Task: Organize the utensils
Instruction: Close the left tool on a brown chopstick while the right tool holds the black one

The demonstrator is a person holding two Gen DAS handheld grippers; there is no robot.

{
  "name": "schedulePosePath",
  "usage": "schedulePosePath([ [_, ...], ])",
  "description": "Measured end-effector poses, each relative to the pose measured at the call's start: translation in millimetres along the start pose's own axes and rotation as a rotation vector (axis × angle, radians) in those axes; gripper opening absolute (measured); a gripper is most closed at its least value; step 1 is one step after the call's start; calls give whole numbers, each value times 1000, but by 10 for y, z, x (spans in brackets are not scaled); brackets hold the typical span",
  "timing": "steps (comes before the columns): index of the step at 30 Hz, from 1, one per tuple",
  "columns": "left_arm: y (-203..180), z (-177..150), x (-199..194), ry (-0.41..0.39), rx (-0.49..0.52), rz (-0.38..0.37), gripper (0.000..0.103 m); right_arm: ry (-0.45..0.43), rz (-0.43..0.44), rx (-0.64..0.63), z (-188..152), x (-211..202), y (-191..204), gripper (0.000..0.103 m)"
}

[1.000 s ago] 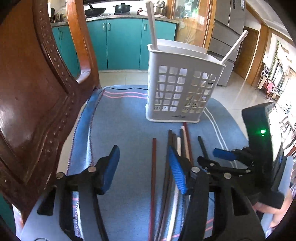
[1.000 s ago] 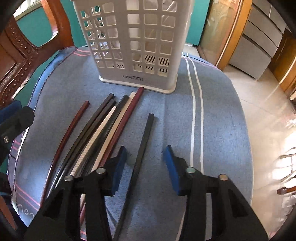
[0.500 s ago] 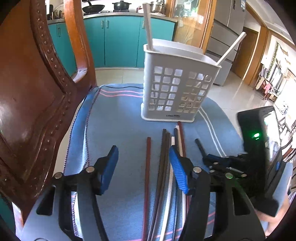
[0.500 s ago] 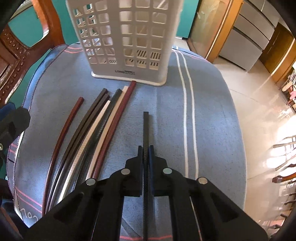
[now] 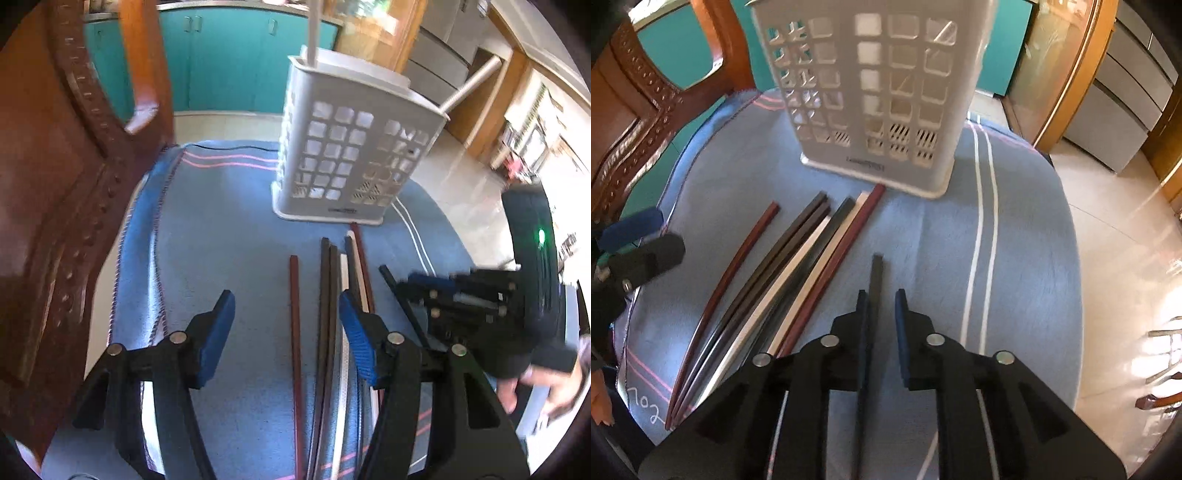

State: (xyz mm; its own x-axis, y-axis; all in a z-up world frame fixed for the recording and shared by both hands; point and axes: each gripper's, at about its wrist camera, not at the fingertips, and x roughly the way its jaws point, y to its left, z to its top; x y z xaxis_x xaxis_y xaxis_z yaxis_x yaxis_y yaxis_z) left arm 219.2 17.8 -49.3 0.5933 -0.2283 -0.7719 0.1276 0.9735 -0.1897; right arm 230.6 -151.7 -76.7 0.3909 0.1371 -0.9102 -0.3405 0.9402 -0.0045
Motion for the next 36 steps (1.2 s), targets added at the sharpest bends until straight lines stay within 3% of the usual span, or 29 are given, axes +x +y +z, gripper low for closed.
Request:
schedulePosePath([
  [5,-12,33,84,4,19,-33,63,-13,79,81,-54,-12,-290,20],
  [10,-14,17,324,54,37,49,63,-43,140,97,-100,-202,-416,36],
  [14,-21,9,487,85,46,89,61,-47,149,76,-157,-283,-383,36],
  [17,-82,-13,634,116,68,147,45,-42,141,48,-180,-237,-303,36],
  [18,-105,-18,660,111,76,175,44,-38,138,40,-187,-219,-274,36],
  [22,-153,-11,675,100,73,202,37,-34,116,19,-204,-145,-200,36],
  [26,-234,-27,666,92,92,228,13,-26,85,0,-184,-33,-97,36],
  [28,-299,-59,643,87,105,238,11,-21,70,-7,-193,30,-69,36],
  [29,-320,-73,632,85,109,240,10,-22,63,-11,-197,44,-60,35],
  [32,-331,-92,594,81,113,239,10,-32,46,-8,-187,52,-54,10],
  [36,-348,-101,521,67,109,234,10,-44,43,59,-166,42,-185,8],
])
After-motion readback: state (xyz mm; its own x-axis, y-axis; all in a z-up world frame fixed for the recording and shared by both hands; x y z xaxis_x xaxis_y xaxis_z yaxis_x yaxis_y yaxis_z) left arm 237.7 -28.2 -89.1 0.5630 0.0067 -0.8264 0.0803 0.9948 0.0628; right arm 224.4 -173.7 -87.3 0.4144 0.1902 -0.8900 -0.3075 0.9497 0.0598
